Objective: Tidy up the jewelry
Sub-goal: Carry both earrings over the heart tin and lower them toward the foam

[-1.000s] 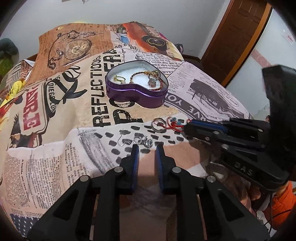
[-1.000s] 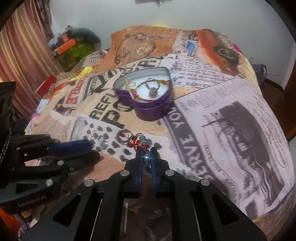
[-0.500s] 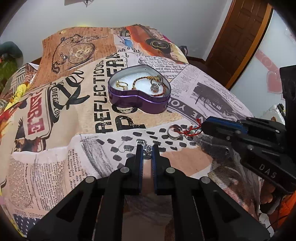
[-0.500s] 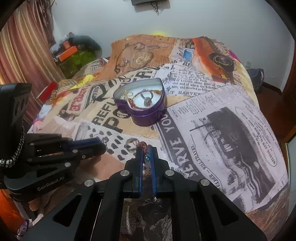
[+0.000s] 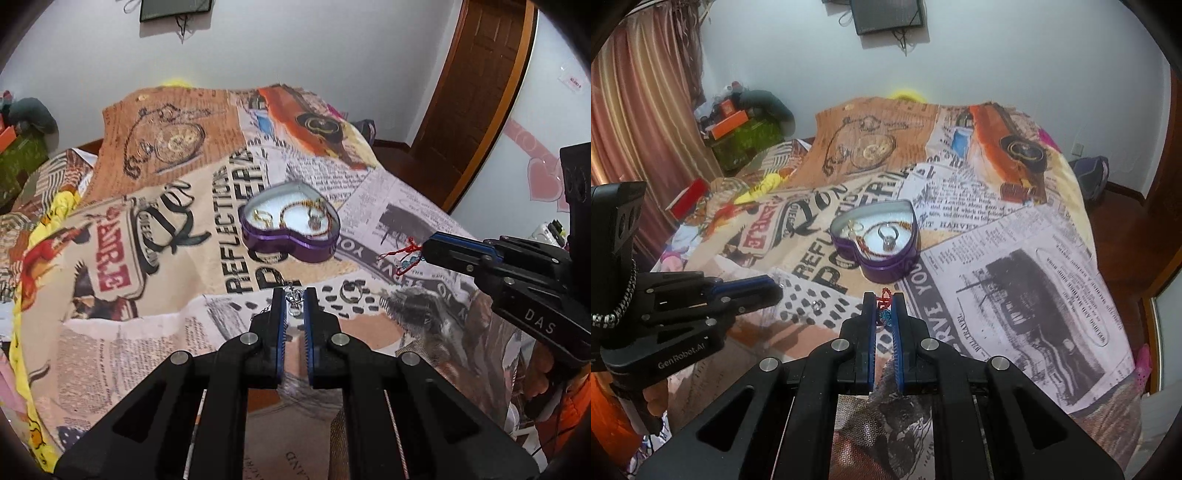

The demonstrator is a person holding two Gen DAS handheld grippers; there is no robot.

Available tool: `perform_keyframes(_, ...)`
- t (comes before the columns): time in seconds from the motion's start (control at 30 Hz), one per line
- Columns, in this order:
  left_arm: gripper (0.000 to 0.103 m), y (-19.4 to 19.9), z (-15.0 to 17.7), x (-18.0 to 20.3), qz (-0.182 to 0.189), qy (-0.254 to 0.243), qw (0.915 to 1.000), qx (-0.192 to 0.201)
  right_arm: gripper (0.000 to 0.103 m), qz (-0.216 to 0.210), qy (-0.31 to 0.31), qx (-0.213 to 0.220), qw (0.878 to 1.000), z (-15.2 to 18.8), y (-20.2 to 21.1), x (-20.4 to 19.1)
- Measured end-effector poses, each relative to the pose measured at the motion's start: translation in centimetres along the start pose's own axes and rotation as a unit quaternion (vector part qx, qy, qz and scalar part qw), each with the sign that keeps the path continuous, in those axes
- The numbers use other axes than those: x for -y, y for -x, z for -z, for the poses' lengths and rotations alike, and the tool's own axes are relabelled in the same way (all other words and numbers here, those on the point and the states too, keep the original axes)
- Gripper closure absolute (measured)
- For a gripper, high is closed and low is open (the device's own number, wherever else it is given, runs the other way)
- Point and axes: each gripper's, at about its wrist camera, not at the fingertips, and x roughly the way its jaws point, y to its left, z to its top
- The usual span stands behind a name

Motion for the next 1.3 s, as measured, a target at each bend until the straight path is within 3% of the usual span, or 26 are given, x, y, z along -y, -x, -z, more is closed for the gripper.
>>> perform_keyframes(0.37,0.096,2.5,-2.7,-0.4,-0.008,-0.009,0.9988,0.048,0.096,0.011,0.002,0.037,0.999,-2.2,1.8,-0.4)
perform_keyframes(0.63,0.096,2.3,-4.5,-1.2,-0.010,-0.008,0.9978,0.066,0.096,0.010,0.002,0.056,0.998,-3.8,1.7,-0.5)
perform_keyframes(1.3,0.096,-4.8,-7.5,-2.0,0.003,-0.018,0.9992,0.037,0.096,0.000,-0.005,0.051,0.999,-7.3,-2.7,0.5)
